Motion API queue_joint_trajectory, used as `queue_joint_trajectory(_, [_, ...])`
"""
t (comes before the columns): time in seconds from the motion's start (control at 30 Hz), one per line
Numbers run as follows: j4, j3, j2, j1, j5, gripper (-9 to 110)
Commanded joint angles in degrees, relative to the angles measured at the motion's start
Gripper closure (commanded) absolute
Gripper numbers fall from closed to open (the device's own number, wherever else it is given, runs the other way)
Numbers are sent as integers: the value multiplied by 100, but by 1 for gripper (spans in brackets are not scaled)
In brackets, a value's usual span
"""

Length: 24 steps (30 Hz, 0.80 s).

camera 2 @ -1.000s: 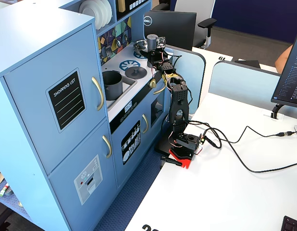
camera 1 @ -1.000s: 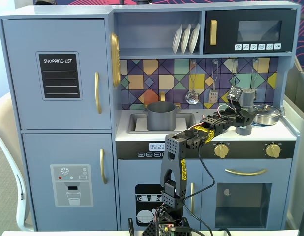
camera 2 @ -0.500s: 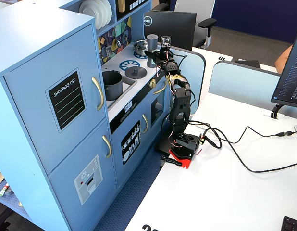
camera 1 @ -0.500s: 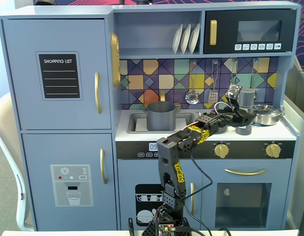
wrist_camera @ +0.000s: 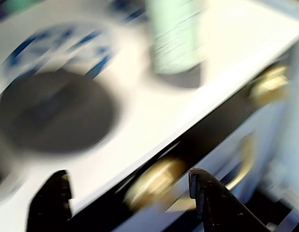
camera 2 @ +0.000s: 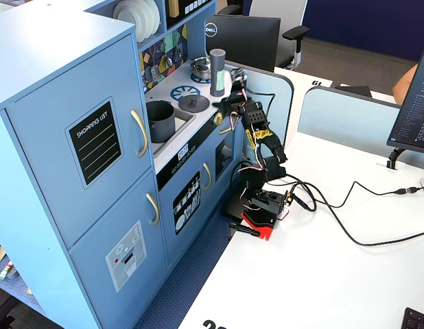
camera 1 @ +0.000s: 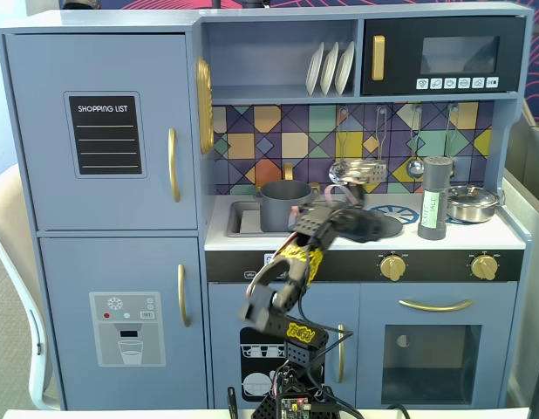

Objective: Put salt in the gray recipient

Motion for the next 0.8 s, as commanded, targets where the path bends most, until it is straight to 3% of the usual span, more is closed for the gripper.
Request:
queue_joint_trajectory(0.0, [853, 176, 993, -993, -299, 89])
queue_joint_trajectory(0.17, [1600, 800, 2039, -2268, -580, 101])
queue_joint_trajectory(0.33, [1960, 1767, 2602, -3041, -896, 101])
queue_joint_trajectory(0.77, [0, 5150, 3489, -4298, 396, 101])
